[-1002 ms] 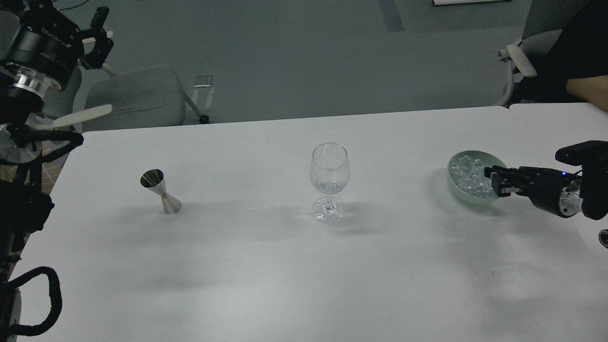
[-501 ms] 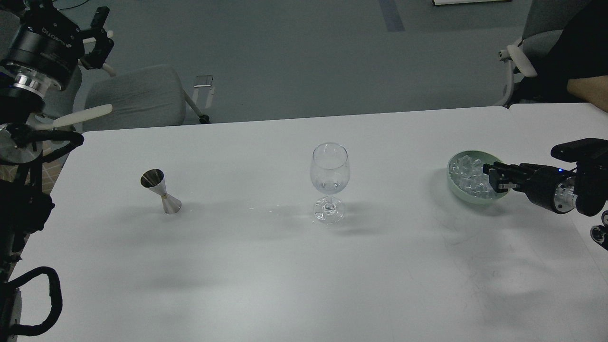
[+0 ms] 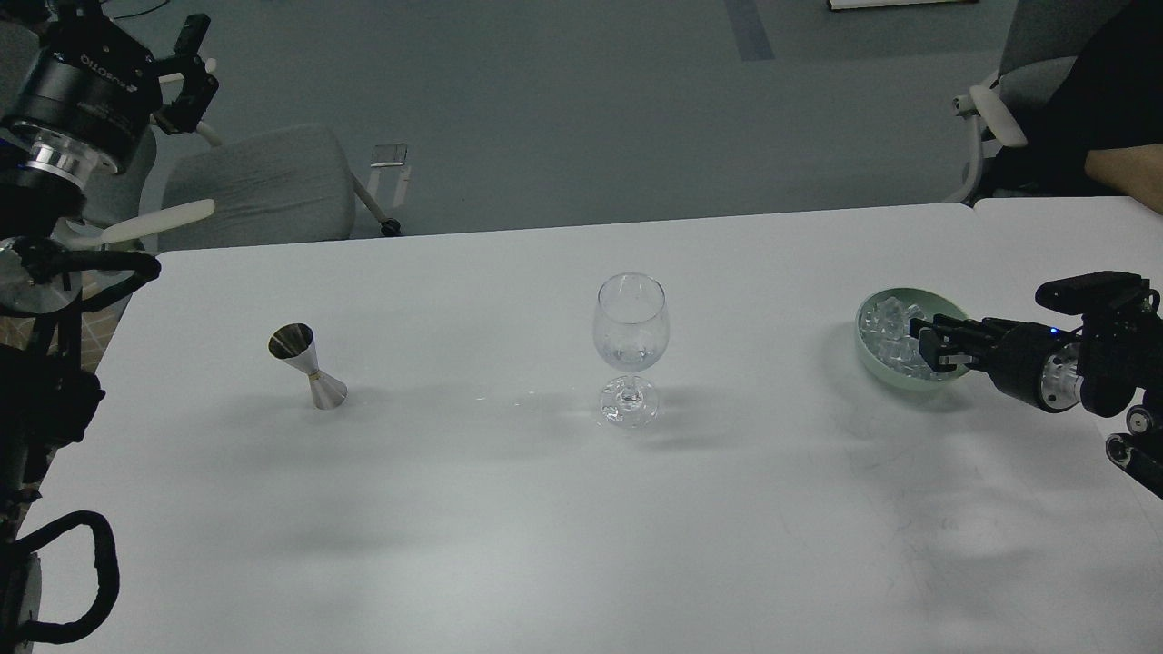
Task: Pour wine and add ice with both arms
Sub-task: 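Pinch ice cubes in the green bowl with the right hand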
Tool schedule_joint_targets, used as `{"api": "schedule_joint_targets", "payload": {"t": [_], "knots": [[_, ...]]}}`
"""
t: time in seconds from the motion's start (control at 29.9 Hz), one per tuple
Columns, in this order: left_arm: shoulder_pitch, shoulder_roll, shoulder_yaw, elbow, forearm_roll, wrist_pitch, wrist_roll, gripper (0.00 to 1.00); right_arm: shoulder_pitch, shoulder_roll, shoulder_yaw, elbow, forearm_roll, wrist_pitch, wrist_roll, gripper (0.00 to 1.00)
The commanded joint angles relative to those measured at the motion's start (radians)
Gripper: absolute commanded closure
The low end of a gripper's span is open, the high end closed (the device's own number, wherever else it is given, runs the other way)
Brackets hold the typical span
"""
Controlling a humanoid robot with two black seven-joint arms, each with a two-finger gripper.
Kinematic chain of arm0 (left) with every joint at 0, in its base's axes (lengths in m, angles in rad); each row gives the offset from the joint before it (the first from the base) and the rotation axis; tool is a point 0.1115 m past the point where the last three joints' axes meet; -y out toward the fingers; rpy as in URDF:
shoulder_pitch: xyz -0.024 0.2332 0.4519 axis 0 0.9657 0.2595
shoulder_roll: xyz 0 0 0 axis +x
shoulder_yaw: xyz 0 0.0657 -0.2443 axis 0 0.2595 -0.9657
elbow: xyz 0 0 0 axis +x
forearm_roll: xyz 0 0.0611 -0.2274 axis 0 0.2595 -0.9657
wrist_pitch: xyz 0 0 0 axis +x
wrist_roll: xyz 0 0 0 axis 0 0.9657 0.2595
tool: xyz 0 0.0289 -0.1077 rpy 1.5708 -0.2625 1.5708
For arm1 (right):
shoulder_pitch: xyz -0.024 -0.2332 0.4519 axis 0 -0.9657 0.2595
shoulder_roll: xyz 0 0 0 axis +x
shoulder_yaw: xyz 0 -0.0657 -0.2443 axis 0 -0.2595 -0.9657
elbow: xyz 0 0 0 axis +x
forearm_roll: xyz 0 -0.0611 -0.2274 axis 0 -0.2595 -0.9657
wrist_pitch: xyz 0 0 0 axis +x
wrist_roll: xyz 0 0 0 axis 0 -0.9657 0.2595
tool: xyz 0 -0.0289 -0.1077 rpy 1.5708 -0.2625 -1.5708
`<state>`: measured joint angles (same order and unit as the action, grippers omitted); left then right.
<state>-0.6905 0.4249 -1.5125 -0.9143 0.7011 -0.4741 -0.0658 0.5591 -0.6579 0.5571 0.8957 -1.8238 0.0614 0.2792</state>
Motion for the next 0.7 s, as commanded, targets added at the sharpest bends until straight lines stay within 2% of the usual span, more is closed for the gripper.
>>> {"api": "schedule_joint_targets", "payload": {"t": [0.0,0.33,0.67], "knots": [[-0.001,0.000,0.000,0.000,0.000,0.000,0.001,0.02,0.001,0.011,0.000,-0.007,0.000,0.001,0.000,0.65],[-0.001,0.000,0.000,0.000,-0.002,-0.001,0.000,0.02,0.012,0.031,-0.002,-0.030,0.000,0.006,0.000,0.57],[0.002,0.000,0.000,0.000,-0.002,-0.001,0.000,0.02,0.012,0.040,-0.002,-0.043,0.001,0.008,0.000,0.53]]}}
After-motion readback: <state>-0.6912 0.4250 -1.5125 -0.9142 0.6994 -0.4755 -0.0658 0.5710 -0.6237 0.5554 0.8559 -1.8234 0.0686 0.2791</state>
